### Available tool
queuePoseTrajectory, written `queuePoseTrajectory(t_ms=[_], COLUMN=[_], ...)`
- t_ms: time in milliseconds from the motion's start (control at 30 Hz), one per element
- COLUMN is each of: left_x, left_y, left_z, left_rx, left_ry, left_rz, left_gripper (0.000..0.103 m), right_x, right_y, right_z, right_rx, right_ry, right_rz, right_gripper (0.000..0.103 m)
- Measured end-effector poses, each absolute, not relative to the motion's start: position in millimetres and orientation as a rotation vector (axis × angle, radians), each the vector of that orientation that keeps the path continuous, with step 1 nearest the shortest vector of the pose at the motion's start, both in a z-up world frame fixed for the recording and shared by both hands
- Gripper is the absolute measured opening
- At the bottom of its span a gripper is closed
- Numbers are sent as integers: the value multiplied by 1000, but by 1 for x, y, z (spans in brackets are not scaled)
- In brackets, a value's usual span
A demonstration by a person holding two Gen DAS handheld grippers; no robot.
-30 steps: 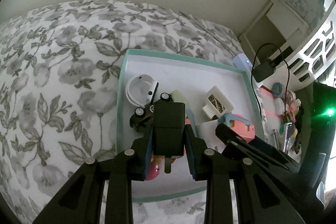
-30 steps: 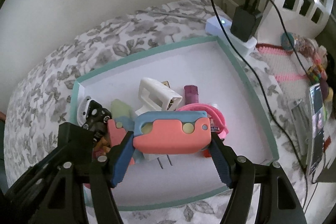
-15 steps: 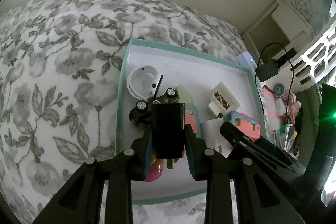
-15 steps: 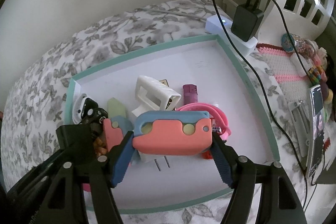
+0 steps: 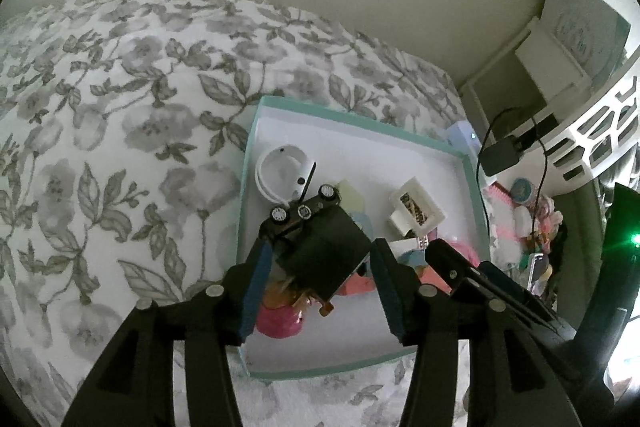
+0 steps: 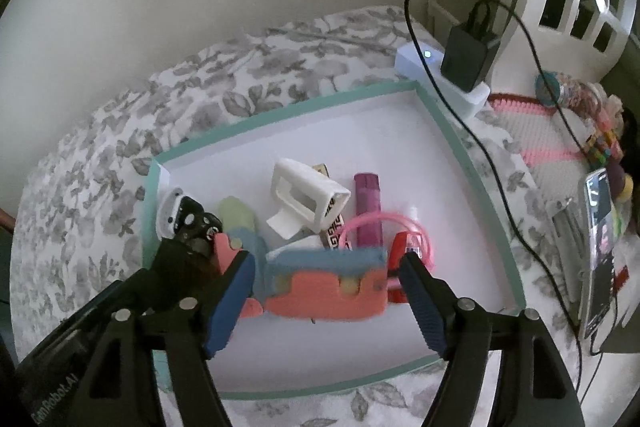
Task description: Organize rigid objects
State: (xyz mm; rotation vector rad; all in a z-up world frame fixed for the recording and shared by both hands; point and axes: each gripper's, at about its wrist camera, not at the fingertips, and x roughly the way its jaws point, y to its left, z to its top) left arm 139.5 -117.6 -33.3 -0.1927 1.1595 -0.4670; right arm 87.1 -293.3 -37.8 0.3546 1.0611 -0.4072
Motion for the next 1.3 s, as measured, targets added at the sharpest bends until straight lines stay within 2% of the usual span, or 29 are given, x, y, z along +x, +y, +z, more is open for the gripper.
queuePoseTrajectory(t_ms=[167, 267, 467, 533, 600, 733, 800, 900, 1000, 1300], left_x=[139, 142, 152, 154, 156, 158, 159, 159, 157, 142], left_y=[-108, -102, -87, -81, -76, -70, -68, -63, -57, -37], left_z=[-21, -23, -41, -47, -50, -55, -58, -60, -60, -53], left_rx=[-161, -106, -51, -32, -24, -17, -11, -14, -27, -61], left_ry=[1104, 1094, 1145, 1153, 1155, 1157, 1156, 1156, 1147, 1129], left_rz=[-405, -317, -167, -116, -88, -42, -26, -9, 4, 30], left_gripper=[53, 59, 64, 70, 75, 86, 87, 88, 101, 101], right_x=[85, 85, 89, 90, 91, 93, 94, 95, 94, 85], right_y=[-291, -291, -286, -285, -284, -282, -280, -278, -276, -267], right_z=[-27, -26, -36, -38, -40, -41, -43, -44, -45, -42], right_rx=[346, 347, 334, 324, 316, 306, 302, 301, 290, 277], right_ry=[1020, 1012, 1049, 1060, 1063, 1067, 1070, 1070, 1073, 1073], right_rz=[-405, -400, -393, -390, -388, -383, -380, -367, -369, -364], right_gripper=[78, 78, 79, 89, 94, 97, 103, 103, 103, 103])
